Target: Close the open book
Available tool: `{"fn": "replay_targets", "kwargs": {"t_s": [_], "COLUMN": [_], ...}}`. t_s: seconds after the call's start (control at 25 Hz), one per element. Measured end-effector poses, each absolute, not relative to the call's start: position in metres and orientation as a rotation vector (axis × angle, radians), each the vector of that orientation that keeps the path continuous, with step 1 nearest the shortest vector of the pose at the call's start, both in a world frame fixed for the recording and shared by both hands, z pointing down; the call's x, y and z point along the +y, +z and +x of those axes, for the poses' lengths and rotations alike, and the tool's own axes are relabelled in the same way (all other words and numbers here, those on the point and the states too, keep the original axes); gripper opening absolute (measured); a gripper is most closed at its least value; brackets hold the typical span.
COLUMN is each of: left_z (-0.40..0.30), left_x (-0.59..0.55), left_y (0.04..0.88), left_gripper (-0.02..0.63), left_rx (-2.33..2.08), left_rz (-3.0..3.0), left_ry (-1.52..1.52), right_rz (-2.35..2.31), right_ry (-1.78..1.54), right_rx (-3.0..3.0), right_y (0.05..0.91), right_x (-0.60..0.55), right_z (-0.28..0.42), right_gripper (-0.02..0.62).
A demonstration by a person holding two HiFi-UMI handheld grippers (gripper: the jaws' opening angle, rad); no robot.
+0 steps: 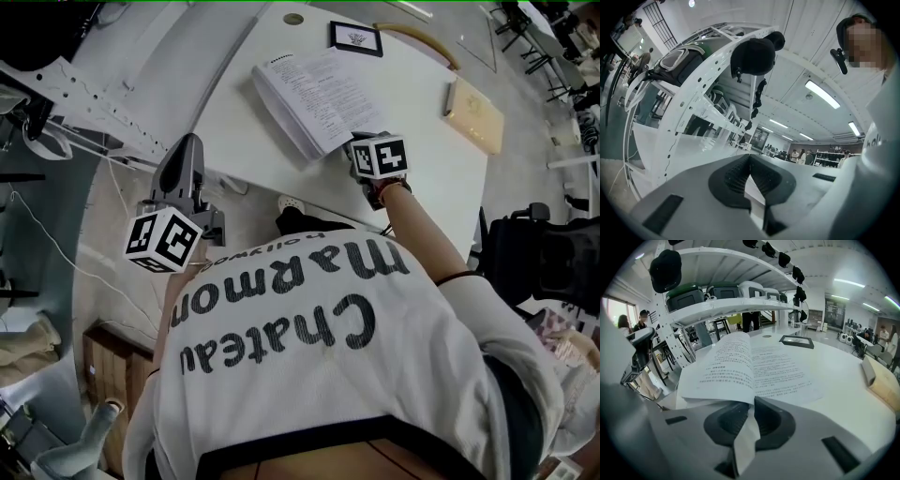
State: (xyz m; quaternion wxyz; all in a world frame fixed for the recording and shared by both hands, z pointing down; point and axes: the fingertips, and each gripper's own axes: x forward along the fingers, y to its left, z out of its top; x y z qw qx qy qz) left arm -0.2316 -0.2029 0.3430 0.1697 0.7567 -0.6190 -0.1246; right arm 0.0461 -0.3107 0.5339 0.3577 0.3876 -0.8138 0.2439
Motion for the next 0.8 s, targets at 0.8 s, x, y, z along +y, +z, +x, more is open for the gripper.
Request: {"fn": "replay_targets", "kwargs": {"t_s": [0.8], "left_z": [-0.2280], "left_x": [-0.2057], "left_y": [0.3477], "left_gripper": [0.023], "left_rx": [-1.750], "left_rz": [2.141], "left_ry": [-0.353], "right_rz": [1.054], "right_ry": [0.945], "right_rx": [-2.126], "right_y": [0.5362], "right_x": [-0.3131], "right_z": [0.0502], "right_gripper": [0.055]}}
